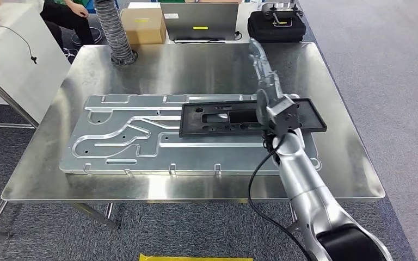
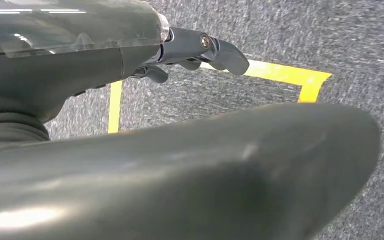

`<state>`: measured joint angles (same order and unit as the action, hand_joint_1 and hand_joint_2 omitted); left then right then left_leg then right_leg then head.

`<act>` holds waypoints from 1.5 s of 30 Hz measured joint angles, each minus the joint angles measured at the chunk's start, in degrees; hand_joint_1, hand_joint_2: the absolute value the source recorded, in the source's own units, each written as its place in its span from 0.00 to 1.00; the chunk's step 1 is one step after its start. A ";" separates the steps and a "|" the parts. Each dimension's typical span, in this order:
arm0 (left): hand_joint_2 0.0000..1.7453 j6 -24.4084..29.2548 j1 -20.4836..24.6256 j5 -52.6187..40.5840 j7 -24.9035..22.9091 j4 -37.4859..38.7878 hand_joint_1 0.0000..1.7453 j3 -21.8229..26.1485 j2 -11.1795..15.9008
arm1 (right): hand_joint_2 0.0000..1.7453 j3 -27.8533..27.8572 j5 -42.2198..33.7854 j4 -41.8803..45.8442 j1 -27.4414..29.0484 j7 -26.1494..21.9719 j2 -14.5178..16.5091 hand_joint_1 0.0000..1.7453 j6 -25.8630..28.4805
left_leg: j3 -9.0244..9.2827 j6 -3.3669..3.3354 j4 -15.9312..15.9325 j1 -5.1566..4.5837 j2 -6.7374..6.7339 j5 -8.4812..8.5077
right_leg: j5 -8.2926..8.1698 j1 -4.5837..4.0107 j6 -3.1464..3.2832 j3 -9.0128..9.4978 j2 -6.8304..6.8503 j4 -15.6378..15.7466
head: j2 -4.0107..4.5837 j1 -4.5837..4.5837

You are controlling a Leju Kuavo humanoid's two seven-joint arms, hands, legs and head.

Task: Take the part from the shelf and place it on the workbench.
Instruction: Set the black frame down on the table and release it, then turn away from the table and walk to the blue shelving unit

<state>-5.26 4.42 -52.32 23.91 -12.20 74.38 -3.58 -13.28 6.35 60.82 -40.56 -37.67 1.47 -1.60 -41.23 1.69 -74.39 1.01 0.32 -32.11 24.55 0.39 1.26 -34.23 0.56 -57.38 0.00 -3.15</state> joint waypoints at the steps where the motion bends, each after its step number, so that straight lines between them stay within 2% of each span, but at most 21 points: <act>1: 0.00 0.05 -0.10 0.31 0.02 0.00 0.00 0.22 -0.02 | 0.00 0.69 0.46 4.40 2.16 0.06 -1.07 0.00 2.32 | 1.20 0.08 2.29 0.16 -0.01 1.54 | 0.11 0.05 -0.17 0.10 0.00 -0.06 | 0.00 0.00; 3: 0.00 0.18 -0.21 1.01 0.23 0.01 0.00 0.78 -0.10 | 0.00 2.55 4.71 12.80 6.33 0.34 -3.06 0.00 9.00 | 5.34 0.17 10.30 0.37 0.02 5.08 | 0.51 0.05 -0.76 0.22 -0.03 -0.40 | 0.00 0.00; 5: 0.00 0.25 -0.25 1.72 0.75 0.02 0.00 1.41 -0.31 | 0.00 4.69 12.94 20.15 10.75 1.05 -4.98 0.00 16.98 | 7.82 -0.32 15.17 0.30 0.14 6.24 | 0.77 -0.13 -1.45 0.16 -0.08 -0.73 | 0.00 0.01; 9: 0.00 0.34 -0.50 2.63 1.48 0.02 0.00 2.59 -0.86 | 0.00 9.38 28.84 33.02 23.10 2.46 -8.20 0.00 28.59 | 8.44 -2.07 16.11 0.24 0.40 6.08 | 1.56 0.01 -2.79 0.46 0.00 -1.14 | 0.00 0.01; 11: 0.00 0.31 -0.49 2.80 1.46 0.02 0.00 2.95 -1.03 | 0.00 11.85 32.80 37.74 29.05 2.86 -9.17 0.00 30.83 | 8.62 -2.78 16.47 0.28 0.35 6.27 | 4.55 0.21 -3.30 -1.48 -0.16 -5.67 | 0.00 0.02; 14: 0.00 0.14 -0.45 2.91 1.12 0.02 0.00 3.48 -1.16 | 0.00 15.31 36.69 42.07 37.80 3.35 -9.94 0.00 32.60 | 8.45 -3.16 16.41 0.00 0.29 6.39 | 9.47 0.28 -3.62 -6.53 -0.32 -16.54 | 0.00 0.02; 16: 0.00 -0.03 -0.48 2.78 0.88 0.02 0.00 3.71 -1.25 | 0.00 17.05 37.45 43.88 42.90 3.58 -10.02 0.00 33.31 | 8.34 -3.21 16.27 -0.21 0.29 6.44 | 8.11 0.29 -3.37 -5.71 -0.32 -15.38 | 0.00 0.02; 18: 0.00 -0.26 -0.45 2.55 0.83 0.02 0.00 3.77 -1.40 | 0.00 18.74 37.86 45.45 47.26 3.50 -10.01 0.00 33.77 | 8.27 -3.17 16.15 -0.43 0.32 6.44 | 4.70 0.18 -2.72 -1.28 -0.33 -7.22 | 0.00 0.02; 20: 0.00 -0.45 -0.43 2.36 0.84 0.02 0.00 3.79 -1.55 | 0.00 20.39 38.12 46.54 50.71 3.16 -9.64 0.00 33.81 | 8.23 -2.87 16.03 -0.71 0.33 6.46 | 2.71 -0.12 -2.13 1.73 -0.36 -1.49 | 0.00 0.02; 24: 0.00 -0.51 -0.42 2.20 0.72 0.02 0.00 3.81 -1.59 | 0.00 23.51 38.66 47.17 55.06 3.08 -7.37 0.00 32.47 | 8.11 -1.67 15.77 -0.83 0.15 6.13 | 1.49 -0.02 -1.12 1.77 -0.34 -0.28 | 0.00 0.02; 26: 0.00 -0.41 -0.38 2.19 0.50 0.02 0.00 3.82 -1.61 | 0.00 24.65 39.64 47.23 56.01 3.16 -6.09 0.00 31.53 | 6.99 -1.15 12.34 -0.79 0.08 2.67 | 0.61 0.34 -0.40 1.15 -0.17 0.20 | 0.00 0.01; 28: 0.00 -0.18 -0.33 2.18 0.19 0.02 0.00 3.83 -1.65 | 0.00 25.90 40.60 47.03 56.47 3.27 -4.59 0.00 30.14 | 5.01 -0.78 5.54 -0.61 0.06 -2.51 | -0.18 0.26 -0.12 0.08 -0.12 0.20 | 0.00 0.00; 30: 0.00 0.02 -0.30 2.14 -0.06 0.02 0.00 3.85 -1.67 | 0.00 27.38 41.07 46.42 56.76 3.33 -3.09 0.00 28.74 | 4.95 -0.56 1.62 -0.52 0.05 -4.87 | -1.11 0.21 -0.21 -1.17 -0.12 0.11 | 0.00 0.00; 31: 0.00 0.07 -0.29 2.10 -0.15 0.02 0.00 3.85 -1.67 | 0.00 28.21 41.28 45.97 56.81 3.33 -2.43 0.00 28.11 | 6.48 -0.54 2.77 -0.49 0.05 -4.43 | -1.58 0.22 -0.33 -1.79 -0.12 0.05 | 0.00 0.00; 33: 0.00 0.08 -0.15 2.03 -0.24 0.01 0.00 3.86 -1.67 | 0.00 30.09 41.66 44.84 56.82 3.23 -1.17 0.00 26.80 | 12.28 -0.67 10.72 -0.42 0.05 -1.90 | -2.51 0.26 -0.70 -2.85 -0.14 -0.18 | 0.00 0.00; 35: 0.00 -0.04 0.07 2.00 -0.25 0.01 0.00 3.86 -1.69 | 0.00 32.63 42.35 43.11 56.73 2.78 0.26 0.00 25.39 | 16.28 -1.11 17.39 -0.62 0.15 -0.08 | -3.39 0.09 -1.35 -3.43 -0.13 -0.37 | 0.00 0.01; 39: 0.00 -0.16 -0.17 1.93 -0.27 0.01 0.00 3.91 -1.90 | 0.00 37.96 44.39 38.19 56.36 0.74 2.81 0.00 23.81 | 15.77 -2.44 18.42 -0.90 0.07 1.70 | -4.84 0.25 -2.64 -3.89 -0.22 -0.11 | 0.00 0.02; 41: 0.00 -0.16 -0.20 1.84 -0.28 0.01 0.00 3.97 -1.99 | 0.00 40.87 45.49 34.53 55.57 -0.03 4.00 0.00 23.38 | 14.38 -3.12 18.52 -0.73 -0.29 3.11 | -1.37 0.42 -3.18 -5.23 -0.38 -2.71 | 0.00 0.02; 43: 0.00 -0.21 -0.13 1.53 -0.21 0.00 0.00 3.99 -1.99 | 0.00 44.77 46.81 29.23 54.08 -0.27 5.20 0.00 22.97 | 12.72 -3.55 18.48 -0.77 -0.52 4.40 | 5.02 0.49 -3.57 -7.10 -0.42 -9.61 | 0.00 0.02; 44: 0.00 -0.24 -0.14 1.33 -0.12 0.01 0.00 3.99 -1.99 | 0.00 46.79 47.62 26.22 53.28 -0.30 5.63 0.00 22.96 | 11.91 -3.63 18.41 -0.85 -0.57 4.99 | 7.06 0.50 -3.67 -7.66 -0.41 -13.36 | 0.00 0.02; 45: 0.00 -0.29 -0.17 1.10 0.02 0.01 0.00 3.98 -1.99 | 0.00 48.77 48.60 22.88 52.50 -0.32 5.90 0.00 23.25 | 11.10 -3.63 18.28 -0.93 -0.58 5.57 | 7.59 0.50 -3.70 -7.53 -0.42 -15.92 | 0.00 0.02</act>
<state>-5.55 4.25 -51.22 23.93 -12.19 78.37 -5.57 35.49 54.95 83.70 11.94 -37.99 7.37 21.65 -30.14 -1.94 -56.11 0.08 -0.26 -26.54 32.14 0.89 -2.43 -41.75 0.14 -73.30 0.00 -3.13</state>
